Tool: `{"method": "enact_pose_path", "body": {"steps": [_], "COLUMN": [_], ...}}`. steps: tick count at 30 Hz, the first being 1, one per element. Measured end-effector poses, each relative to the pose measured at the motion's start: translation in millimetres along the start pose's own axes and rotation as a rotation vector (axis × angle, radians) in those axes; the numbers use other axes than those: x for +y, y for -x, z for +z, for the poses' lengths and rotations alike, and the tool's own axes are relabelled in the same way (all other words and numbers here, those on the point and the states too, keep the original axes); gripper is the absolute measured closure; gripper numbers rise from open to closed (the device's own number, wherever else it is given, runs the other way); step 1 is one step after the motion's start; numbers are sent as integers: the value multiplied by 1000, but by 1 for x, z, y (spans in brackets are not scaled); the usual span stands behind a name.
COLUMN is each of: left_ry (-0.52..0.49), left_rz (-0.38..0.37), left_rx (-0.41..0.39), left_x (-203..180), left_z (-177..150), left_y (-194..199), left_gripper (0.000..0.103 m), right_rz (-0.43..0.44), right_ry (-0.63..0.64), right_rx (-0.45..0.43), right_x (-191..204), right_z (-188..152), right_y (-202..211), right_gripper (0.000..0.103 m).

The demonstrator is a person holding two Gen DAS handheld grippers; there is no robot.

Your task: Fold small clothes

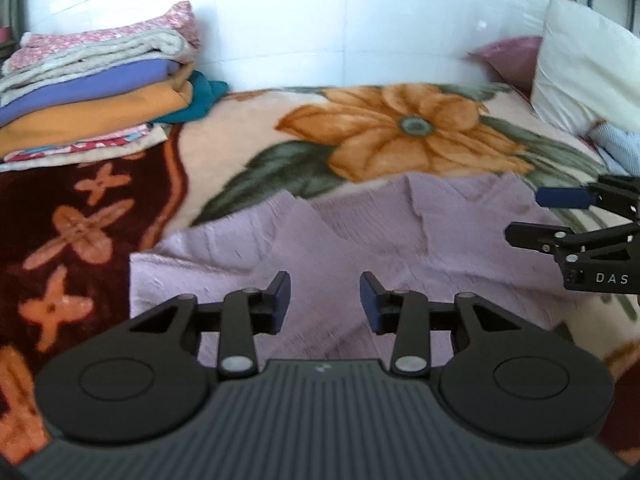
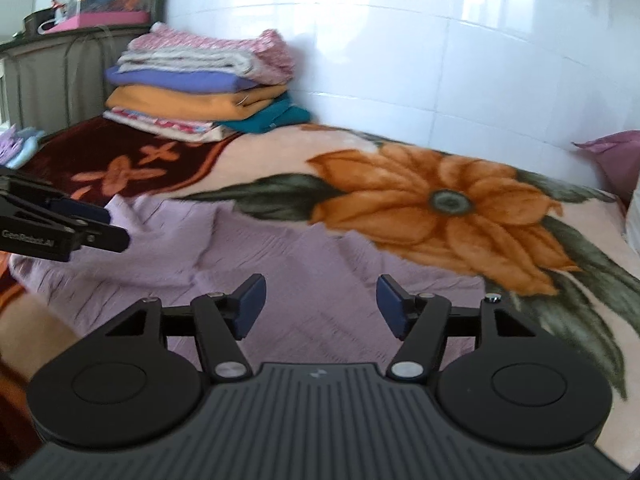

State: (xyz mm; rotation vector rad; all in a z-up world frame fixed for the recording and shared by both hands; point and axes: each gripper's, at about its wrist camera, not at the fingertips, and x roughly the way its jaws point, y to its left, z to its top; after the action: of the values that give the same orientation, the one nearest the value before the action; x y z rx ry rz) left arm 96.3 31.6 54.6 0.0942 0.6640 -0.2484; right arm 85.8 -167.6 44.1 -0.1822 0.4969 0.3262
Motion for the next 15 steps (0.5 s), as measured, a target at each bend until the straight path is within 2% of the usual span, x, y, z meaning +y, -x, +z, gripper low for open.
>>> {"method": "enact_pose_path", "body": {"steps": [6, 15], "left_ry": [-18, -18], "left_rz": [9, 17], "left_rx": [40, 40], "left_x": [-6, -6], "left_z": [-14, -18], "left_y": [-9, -13], "left_gripper": [62, 62], "right_rz": [28, 49], "right_ry": [34, 34], "right_rx": [37, 81], "right_x": [13, 22], "right_z": [-13, -27], "right_y": [-5, -20], "right_gripper": [34, 34]}}
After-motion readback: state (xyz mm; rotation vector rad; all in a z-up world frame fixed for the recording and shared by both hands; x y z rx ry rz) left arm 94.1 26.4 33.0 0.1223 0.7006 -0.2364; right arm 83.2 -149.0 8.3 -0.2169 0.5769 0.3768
